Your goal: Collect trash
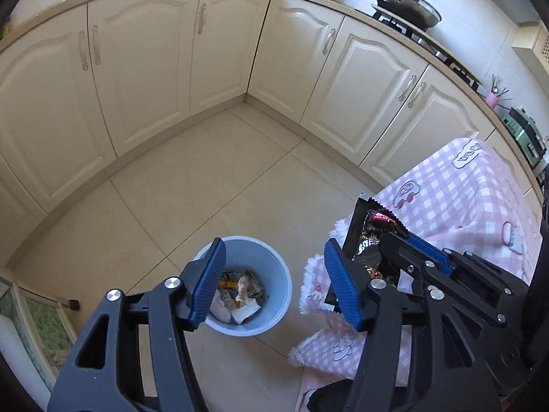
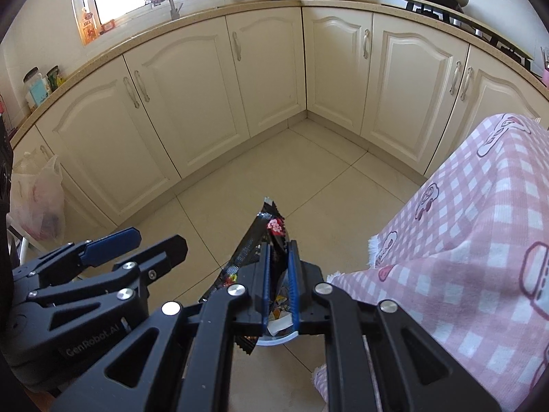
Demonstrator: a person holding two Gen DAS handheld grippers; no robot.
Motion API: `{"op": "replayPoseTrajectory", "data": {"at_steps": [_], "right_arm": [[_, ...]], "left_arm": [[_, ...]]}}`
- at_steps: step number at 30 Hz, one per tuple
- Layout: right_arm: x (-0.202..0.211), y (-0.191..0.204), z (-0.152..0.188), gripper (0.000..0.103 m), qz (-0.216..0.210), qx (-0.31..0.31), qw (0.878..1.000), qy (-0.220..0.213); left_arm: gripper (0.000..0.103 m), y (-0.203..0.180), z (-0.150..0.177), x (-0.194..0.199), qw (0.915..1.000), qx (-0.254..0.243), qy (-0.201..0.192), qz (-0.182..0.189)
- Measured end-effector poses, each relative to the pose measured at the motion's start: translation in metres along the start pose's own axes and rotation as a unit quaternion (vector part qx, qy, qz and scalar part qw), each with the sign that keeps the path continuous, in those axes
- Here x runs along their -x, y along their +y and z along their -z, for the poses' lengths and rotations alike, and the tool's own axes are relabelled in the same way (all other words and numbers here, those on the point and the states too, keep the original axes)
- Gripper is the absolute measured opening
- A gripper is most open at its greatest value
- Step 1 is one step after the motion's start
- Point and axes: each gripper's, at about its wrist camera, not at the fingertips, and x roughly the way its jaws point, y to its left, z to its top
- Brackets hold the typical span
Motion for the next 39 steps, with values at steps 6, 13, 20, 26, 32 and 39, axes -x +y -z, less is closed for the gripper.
{"op": "replayPoseTrajectory", "data": {"at_steps": [6, 13, 20, 26, 32, 39], "right_arm": [[-0.011, 0.008, 0.002, 0.010, -0.001, 0.003, 1.000, 0.007], [-0.022, 0.016, -0.001, 0.010, -0.006, 0.009, 1.000, 0.014], [-0.030, 0.028, -0.010, 0.010, -0.012, 0.015, 1.000, 0.005], [-0.028, 0.038, -0.022, 0.021, -0.011, 0.028, 0.999, -0.024], [-0.012, 0.039, -0.027, 0.022, -0.006, 0.032, 0.999, -0.037], [0.052, 0.027, -0.018, 0.036, 0.032, 0.025, 0.997, -0.069]], "left_arm": [[0.073, 0.013, 0.006, 0.000, 0.9999, 0.007, 0.005, -0.008], [0.083, 0.030, 0.008, 0.003, 0.9995, 0.025, 0.007, -0.017], [0.086, 0.042, 0.003, 0.008, 0.9992, 0.030, 0.000, -0.028], [0.088, 0.049, 0.000, 0.013, 0.9987, 0.038, -0.006, -0.034], [0.088, 0.045, -0.002, 0.028, 0.9985, 0.031, -0.019, -0.041], [0.090, 0.013, -0.002, 0.066, 0.9984, -0.005, -0.046, -0.033]]}}
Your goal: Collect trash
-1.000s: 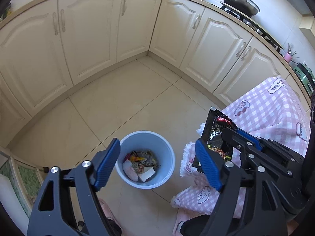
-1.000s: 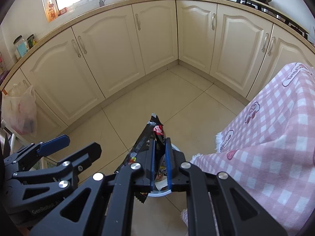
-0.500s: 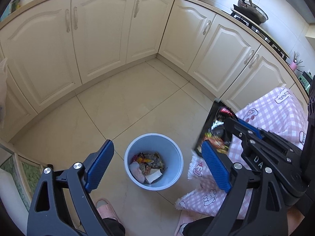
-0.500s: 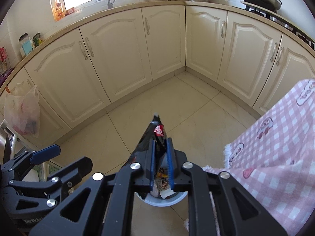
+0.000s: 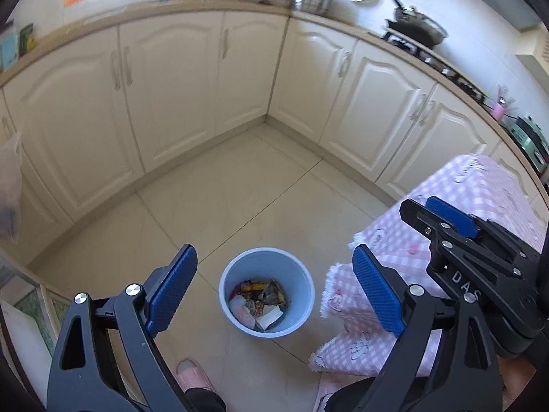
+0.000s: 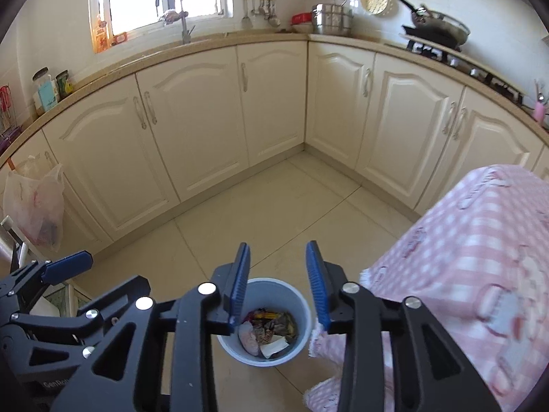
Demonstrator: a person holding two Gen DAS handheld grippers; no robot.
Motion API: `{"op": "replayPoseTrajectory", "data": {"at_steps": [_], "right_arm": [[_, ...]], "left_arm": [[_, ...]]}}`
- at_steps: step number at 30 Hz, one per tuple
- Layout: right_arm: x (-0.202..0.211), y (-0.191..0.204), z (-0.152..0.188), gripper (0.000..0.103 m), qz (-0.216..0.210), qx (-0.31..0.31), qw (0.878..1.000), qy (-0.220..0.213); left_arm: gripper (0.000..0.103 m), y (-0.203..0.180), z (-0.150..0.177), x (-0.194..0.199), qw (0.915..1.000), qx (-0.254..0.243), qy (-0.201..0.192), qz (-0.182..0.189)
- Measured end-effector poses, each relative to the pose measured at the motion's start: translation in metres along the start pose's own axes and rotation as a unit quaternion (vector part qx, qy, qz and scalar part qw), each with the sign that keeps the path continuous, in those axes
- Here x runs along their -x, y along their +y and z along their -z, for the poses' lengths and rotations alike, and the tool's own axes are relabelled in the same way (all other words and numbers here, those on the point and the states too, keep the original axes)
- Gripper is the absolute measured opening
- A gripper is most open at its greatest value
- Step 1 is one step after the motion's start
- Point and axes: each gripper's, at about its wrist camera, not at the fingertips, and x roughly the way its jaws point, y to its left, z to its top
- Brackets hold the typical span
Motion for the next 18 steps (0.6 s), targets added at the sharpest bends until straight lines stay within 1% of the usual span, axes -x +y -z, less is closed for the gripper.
{"op": "replayPoseTrajectory", "data": {"at_steps": [3, 4, 6, 9, 10, 12, 14, 18], "right_arm": [[0.035, -0.010, 0.003, 0.043, 0.017, -0.008, 1.000, -0.017], [0.052, -0.015, 0.005, 0.047, 0.026, -0.011, 0.999, -0.026], [0.080, -0.024, 0.009, 0.052, 0.041, -0.015, 0.998, -0.044], [0.129, -0.041, 0.020, 0.058, 0.068, -0.027, 0.995, -0.073], [0.144, -0.046, 0.024, 0.062, 0.075, -0.031, 0.993, -0.080], [0.173, -0.056, 0.032, 0.064, 0.086, -0.038, 0.991, -0.096], [0.198, -0.063, 0.041, 0.069, 0.096, -0.045, 0.988, -0.108], [0.244, -0.074, 0.059, 0.074, 0.112, -0.055, 0.983, -0.131]], "left_arm": [[0.091, -0.018, 0.001, 0.029, 0.9995, -0.021, -0.022, 0.009], [0.092, -0.023, 0.001, 0.037, 0.9991, -0.026, -0.030, 0.012], [0.094, -0.032, 0.002, 0.055, 0.9982, -0.035, -0.044, 0.021], [0.095, -0.047, 0.007, 0.085, 0.9957, -0.049, -0.070, 0.036], [0.095, -0.053, 0.010, 0.096, 0.9947, -0.054, -0.077, 0.042], [0.095, -0.067, 0.017, 0.118, 0.9920, -0.067, -0.093, 0.051], [0.095, -0.078, 0.023, 0.134, 0.9897, -0.076, -0.106, 0.061], [0.095, -0.099, 0.037, 0.169, 0.9837, -0.094, -0.135, 0.071]]}}
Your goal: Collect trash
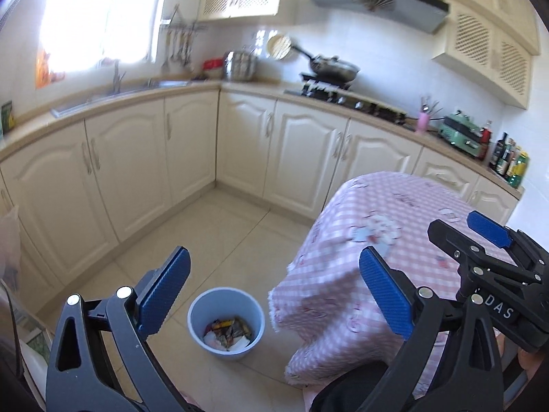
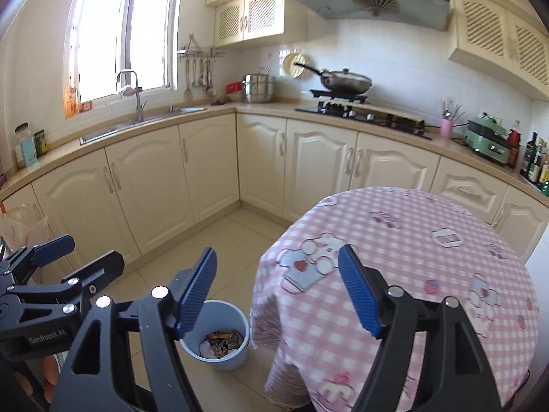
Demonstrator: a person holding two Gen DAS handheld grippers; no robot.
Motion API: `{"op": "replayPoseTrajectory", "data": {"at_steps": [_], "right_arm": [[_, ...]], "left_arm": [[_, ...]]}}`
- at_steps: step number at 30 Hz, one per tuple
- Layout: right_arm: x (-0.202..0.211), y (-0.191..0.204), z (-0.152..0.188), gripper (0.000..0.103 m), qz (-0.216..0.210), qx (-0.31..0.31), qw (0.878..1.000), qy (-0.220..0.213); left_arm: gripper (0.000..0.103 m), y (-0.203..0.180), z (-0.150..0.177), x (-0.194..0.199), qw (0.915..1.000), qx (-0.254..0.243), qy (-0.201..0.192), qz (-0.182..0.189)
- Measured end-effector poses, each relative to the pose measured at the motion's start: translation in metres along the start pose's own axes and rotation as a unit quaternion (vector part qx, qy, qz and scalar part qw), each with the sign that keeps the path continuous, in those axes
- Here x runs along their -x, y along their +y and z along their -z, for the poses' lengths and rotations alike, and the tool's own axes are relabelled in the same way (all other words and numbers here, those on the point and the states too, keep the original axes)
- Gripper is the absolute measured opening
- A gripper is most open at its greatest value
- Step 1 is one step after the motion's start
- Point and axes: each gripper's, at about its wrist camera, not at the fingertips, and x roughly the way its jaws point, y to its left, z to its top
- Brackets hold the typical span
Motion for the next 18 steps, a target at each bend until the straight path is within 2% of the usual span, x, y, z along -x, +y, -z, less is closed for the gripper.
{"op": "replayPoseTrajectory", "data": {"at_steps": [7, 11, 18], "right_arm": [[0.088, -0.033, 0.017, 0.085, 0.044, -0.008, 0.996, -0.071], [0.127, -0.044, 0.028, 0.086, 0.060, -0.011, 0.993, -0.102], [0.191, -0.061, 0.048, 0.090, 0.080, -0.030, 0.984, -0.155]], "left_arm": [[0.095, -0.043, 0.007, 0.055, 0.9984, -0.032, -0.047, 0.002], [0.095, -0.062, 0.014, 0.082, 0.9960, -0.055, -0.071, -0.001], [0.095, -0.095, 0.026, 0.130, 0.9906, -0.077, -0.111, 0.018]]}}
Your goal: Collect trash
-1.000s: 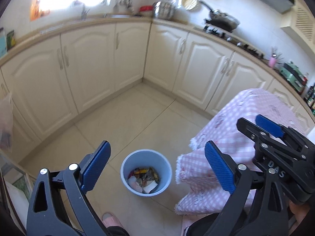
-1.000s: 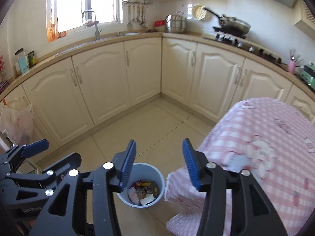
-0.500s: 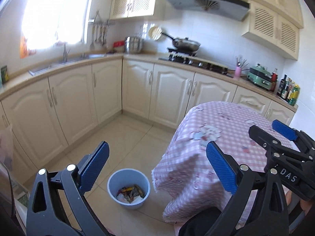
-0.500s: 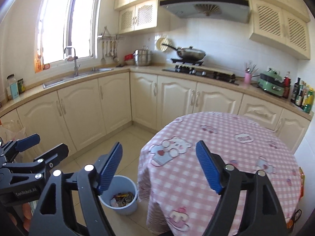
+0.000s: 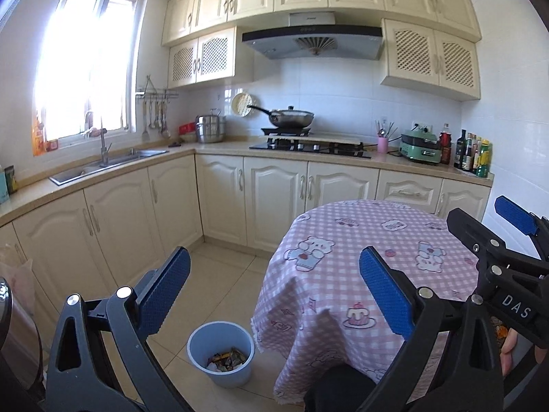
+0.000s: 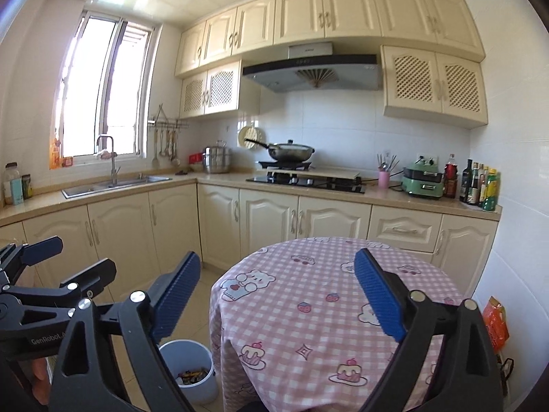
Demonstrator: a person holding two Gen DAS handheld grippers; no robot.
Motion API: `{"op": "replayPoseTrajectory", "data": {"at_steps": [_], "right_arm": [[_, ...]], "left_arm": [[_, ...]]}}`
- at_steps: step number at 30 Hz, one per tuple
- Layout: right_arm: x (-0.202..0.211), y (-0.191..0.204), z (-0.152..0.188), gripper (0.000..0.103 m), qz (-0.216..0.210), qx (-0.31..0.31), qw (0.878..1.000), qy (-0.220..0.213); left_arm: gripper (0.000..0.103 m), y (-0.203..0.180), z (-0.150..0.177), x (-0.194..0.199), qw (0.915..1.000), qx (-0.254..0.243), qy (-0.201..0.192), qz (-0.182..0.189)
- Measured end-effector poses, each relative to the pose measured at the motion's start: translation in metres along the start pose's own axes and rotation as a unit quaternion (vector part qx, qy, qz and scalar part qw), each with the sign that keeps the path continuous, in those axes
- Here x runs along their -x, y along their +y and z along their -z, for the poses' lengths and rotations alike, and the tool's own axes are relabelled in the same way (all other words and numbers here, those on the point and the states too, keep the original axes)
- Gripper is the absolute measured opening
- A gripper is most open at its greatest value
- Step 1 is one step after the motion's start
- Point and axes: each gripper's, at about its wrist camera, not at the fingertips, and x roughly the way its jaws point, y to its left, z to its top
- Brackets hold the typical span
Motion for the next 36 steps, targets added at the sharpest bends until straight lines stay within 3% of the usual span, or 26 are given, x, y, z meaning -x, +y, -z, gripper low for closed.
{"op": "replayPoseTrajectory", "data": {"at_steps": [8, 16, 36], "right_arm": [[0.061, -0.014, -0.001, 0.091, 0.014, -0.005, 0.999, -0.037], [0.095, -0.028, -0.004, 0.094, 0.029, -0.006, 0.997, -0.070], [0.104, -0.033, -0.003, 0.095, 0.038, -0.009, 0.996, -0.076]], "left_arm": [[0.095, -0.019, -0.002, 0.045, 0.9993, -0.008, -0.035, 0.013], [0.095, -0.028, -0.004, 0.069, 0.9979, -0.013, -0.063, 0.009], [0.095, -0.028, -0.002, 0.073, 0.9972, -0.013, -0.072, 0.013]]}}
